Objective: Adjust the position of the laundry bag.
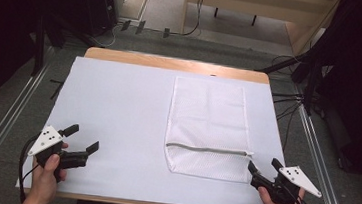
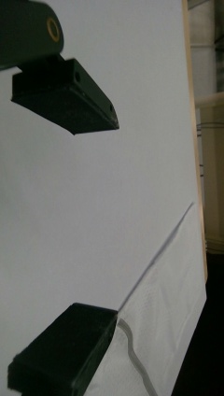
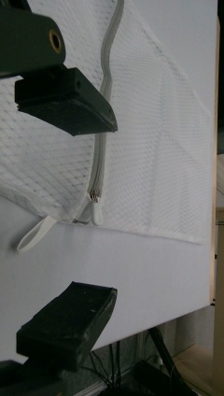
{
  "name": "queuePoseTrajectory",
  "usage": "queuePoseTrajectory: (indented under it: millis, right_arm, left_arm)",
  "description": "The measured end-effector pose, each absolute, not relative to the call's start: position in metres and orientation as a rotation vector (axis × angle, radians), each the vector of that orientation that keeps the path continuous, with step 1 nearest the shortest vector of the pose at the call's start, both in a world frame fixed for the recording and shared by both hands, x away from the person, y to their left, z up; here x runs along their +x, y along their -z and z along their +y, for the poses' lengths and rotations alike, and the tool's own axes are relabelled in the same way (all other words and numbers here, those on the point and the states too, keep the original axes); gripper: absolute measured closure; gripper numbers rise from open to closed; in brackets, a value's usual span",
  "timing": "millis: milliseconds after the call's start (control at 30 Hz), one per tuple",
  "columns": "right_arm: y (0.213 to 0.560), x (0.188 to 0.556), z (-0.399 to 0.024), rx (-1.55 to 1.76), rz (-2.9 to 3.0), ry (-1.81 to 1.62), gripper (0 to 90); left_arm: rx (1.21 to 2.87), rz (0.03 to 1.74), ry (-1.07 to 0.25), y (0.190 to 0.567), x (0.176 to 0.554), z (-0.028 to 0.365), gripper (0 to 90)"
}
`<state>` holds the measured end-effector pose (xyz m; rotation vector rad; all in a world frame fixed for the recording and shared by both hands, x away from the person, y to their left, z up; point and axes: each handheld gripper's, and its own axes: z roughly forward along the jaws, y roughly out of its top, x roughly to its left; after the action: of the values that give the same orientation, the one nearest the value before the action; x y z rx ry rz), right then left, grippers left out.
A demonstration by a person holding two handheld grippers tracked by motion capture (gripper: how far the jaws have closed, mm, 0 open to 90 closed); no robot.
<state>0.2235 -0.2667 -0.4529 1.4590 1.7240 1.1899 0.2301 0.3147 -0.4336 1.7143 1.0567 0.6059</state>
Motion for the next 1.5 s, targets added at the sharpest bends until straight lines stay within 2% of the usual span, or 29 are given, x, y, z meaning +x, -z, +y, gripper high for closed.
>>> queuePoseTrajectory:
  millis: [33, 167, 267, 367, 500, 567, 767, 933, 1300, 1500]
  right_arm:
    - [0.453, 0.224, -0.266, 1.455, 1.730, -1.197, 19.1]
    - [0.451, 0.224, -0.261, 1.454, 1.734, -1.201, 20.7]
    - [0.449, 0.223, -0.256, 1.453, 1.716, -1.204, 22.2]
    - [0.447, 0.223, -0.251, 1.424, 1.737, -1.207, 25.0]
    - [0.445, 0.224, -0.248, 1.415, 1.736, -1.210, 28.2]
    - [0.447, 0.225, -0.247, 1.424, 1.734, -1.202, 28.0]
    - [0.449, 0.223, -0.248, 1.422, 1.744, -1.185, 28.0]
    - [0.450, 0.222, -0.246, 1.406, 1.761, -1.183, 27.9]
    - [0.453, 0.225, -0.241, 1.399, 1.794, -1.176, 27.9]
    - [0.455, 0.225, -0.241, 1.394, 1.802, -1.170, 27.8]
  left_arm:
    - [1.720, 1.056, -0.608, 0.432, 0.232, 0.311, 15.5]
    - [1.748, 1.042, -0.535, 0.429, 0.242, 0.297, 15.6]
    - [1.766, 1.050, -0.513, 0.429, 0.249, 0.286, 20.2]
    - [1.847, 1.053, -0.426, 0.432, 0.271, 0.257, 24.8]
    - [1.883, 1.044, -0.323, 0.437, 0.288, 0.231, 23.0]
    - [1.916, 1.066, -0.283, 0.443, 0.304, 0.204, 25.0]
    - [1.958, 1.133, -0.214, 0.456, 0.330, 0.163, 43.3]
    - [1.940, 1.239, -0.241, 0.463, 0.350, 0.149, 49.0]
    - [1.911, 1.296, -0.249, 0.468, 0.382, 0.132, 54.4]
    - [1.929, 1.287, -0.252, 0.465, 0.388, 0.117, 52.0]
